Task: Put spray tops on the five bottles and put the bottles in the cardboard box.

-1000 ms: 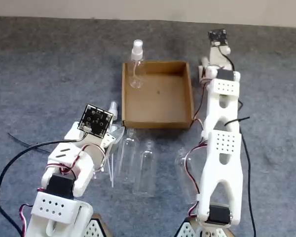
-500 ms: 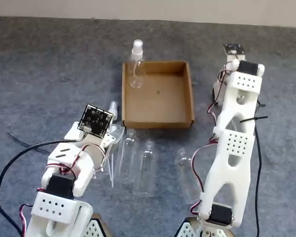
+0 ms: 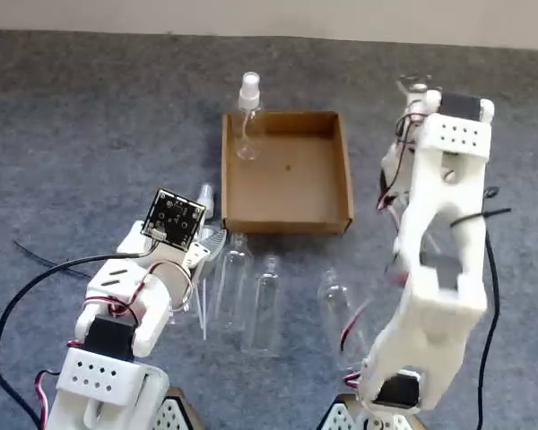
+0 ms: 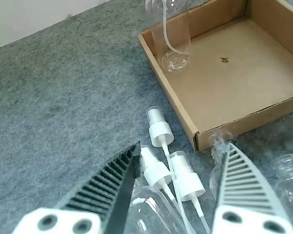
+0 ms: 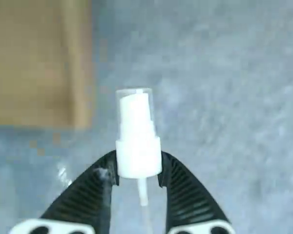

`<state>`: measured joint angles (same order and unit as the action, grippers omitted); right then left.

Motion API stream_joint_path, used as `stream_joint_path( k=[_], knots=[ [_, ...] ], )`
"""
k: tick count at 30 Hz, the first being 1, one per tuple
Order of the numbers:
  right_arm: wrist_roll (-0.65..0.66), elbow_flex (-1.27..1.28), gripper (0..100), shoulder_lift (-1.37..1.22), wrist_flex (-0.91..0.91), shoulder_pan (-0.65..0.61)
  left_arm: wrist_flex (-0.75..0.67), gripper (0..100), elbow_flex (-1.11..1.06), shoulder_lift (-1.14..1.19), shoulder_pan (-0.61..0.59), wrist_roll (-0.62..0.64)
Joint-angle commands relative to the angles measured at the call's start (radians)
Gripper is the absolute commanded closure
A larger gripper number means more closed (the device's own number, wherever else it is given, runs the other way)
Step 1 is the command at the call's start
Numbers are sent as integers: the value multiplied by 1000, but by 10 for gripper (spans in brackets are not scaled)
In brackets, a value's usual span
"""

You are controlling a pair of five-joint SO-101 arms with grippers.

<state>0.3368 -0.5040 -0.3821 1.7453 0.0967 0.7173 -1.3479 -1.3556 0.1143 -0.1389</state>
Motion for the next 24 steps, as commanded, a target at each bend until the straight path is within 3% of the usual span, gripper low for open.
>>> stream_joint_path(
  k=[1, 3, 6, 11, 19, 24],
  knots=[
    [6, 403, 995, 481, 10, -139, -23, 755, 16, -2, 5, 3],
    [-3, 570, 995, 610, -8, -234, -21, 755, 30, -1, -27, 3],
    [-127, 779, 995, 751, -42, -407, -9, 755, 105, 2, -97, 5],
    [-301, 963, 995, 806, -165, -653, 157, 755, 214, 2, -182, 5],
    [-459, 983, 992, 699, -340, -748, 236, 755, 236, 2, -228, 3],
    [-466, 987, 957, 636, -367, -786, 236, 755, 234, 1, -228, 3]
  ],
)
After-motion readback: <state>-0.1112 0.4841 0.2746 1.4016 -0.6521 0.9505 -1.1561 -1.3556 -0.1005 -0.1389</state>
